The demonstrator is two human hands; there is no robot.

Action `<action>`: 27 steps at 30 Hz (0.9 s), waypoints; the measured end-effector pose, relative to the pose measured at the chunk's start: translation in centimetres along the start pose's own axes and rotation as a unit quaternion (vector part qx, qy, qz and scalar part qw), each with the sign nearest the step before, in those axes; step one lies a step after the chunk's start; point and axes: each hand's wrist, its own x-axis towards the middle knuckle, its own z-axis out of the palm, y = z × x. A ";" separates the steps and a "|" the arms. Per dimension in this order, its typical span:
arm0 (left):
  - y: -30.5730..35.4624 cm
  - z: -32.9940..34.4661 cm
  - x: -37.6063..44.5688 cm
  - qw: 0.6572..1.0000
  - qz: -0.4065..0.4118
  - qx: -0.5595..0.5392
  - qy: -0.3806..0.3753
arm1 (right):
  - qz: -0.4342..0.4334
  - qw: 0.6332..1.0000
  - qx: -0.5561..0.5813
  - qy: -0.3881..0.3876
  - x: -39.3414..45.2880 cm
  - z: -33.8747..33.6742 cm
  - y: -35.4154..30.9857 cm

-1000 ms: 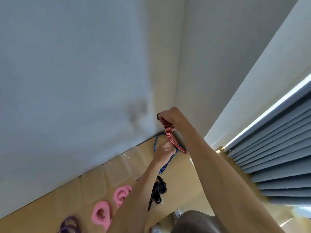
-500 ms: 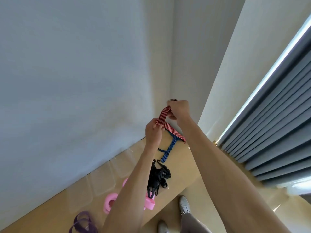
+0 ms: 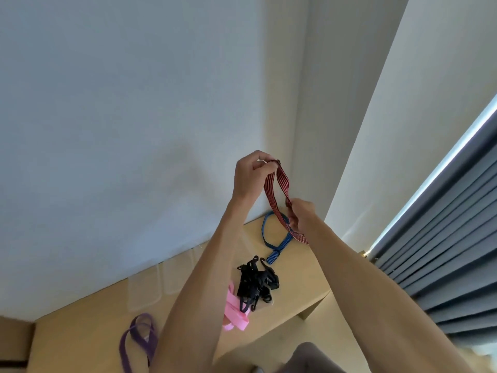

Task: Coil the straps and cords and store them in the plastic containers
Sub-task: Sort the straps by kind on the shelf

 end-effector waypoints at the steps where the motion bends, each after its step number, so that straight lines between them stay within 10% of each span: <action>1: 0.6 0.2 -0.2 1.000 -0.010 -0.014 -0.004 | -0.009 1.000 -0.009 -0.003 -0.1 -0.3 -0.3; 8: 3.6 3.1 -0.7 0.999 0.001 0.043 0.025 | -0.158 0.964 -0.212 0.041 -2.0 -1.1 -3.0; 11: 4.2 3.9 -0.9 0.996 -0.016 0.050 0.067 | -0.284 0.957 -0.048 -0.032 -3.9 -0.9 -3.7; 15: 4.9 3.7 -1.5 0.994 -0.062 0.000 0.092 | -0.251 0.924 0.121 -0.260 -6.4 -1.1 -3.6; 19: 5.4 2.7 -2.0 0.987 -0.064 0.099 0.110 | -0.212 0.904 0.235 -0.286 -7.5 -1.0 -2.9; 27: 5.1 1.2 -3.3 0.991 -0.073 0.050 0.098 | -0.283 0.869 -0.038 -0.405 -8.8 -1.1 -0.8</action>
